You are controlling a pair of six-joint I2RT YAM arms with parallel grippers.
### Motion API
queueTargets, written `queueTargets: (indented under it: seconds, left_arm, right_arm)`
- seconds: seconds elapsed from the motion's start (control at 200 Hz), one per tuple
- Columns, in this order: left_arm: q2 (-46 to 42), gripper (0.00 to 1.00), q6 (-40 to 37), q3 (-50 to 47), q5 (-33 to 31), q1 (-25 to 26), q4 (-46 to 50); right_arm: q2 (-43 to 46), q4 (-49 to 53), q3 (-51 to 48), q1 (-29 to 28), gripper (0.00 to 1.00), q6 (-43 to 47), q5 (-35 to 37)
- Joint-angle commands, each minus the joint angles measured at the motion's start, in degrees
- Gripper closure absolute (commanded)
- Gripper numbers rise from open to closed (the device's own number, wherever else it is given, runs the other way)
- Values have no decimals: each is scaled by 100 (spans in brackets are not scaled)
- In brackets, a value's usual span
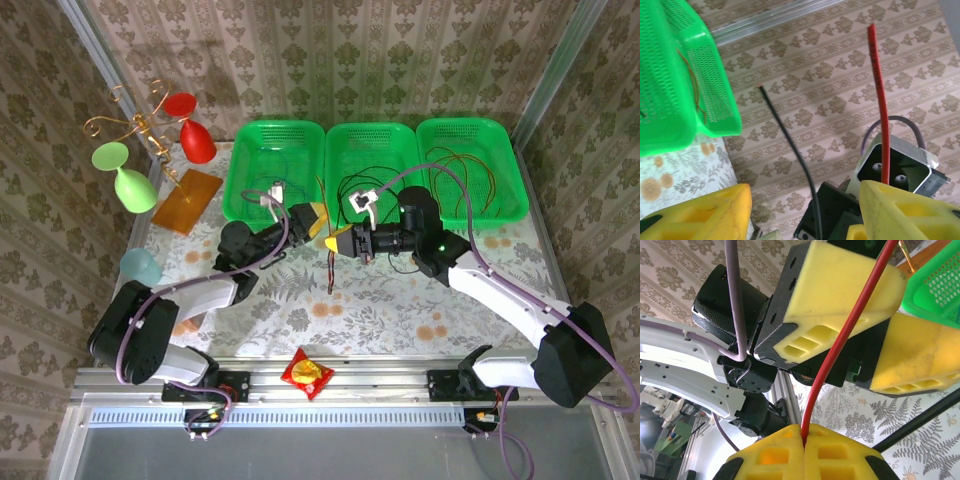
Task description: Untangle the cables
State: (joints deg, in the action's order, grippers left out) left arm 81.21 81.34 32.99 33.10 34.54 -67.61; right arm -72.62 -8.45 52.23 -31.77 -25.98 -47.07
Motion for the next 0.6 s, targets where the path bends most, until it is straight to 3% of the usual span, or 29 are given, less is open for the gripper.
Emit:
queueTargets:
  seconds: [0.0,0.435,0.505,0.595]
  left_arm:
    - [168,41,101,202,118,61,-518]
    - [439,43,109,484,152,193,-560]
    - [448,51,115,489,153,193,-562]
    - [448,70,116,480,144,184,-560]
  right_arm:
    - [73,-325,-50,-49,100,-137,-285]
    - [-116,-451,23,-145,100,-233,-474]
    - [-122,-456,8,-144,100,-233,-470]
    - [-102,-458,-12,-145,100,-215,-430]
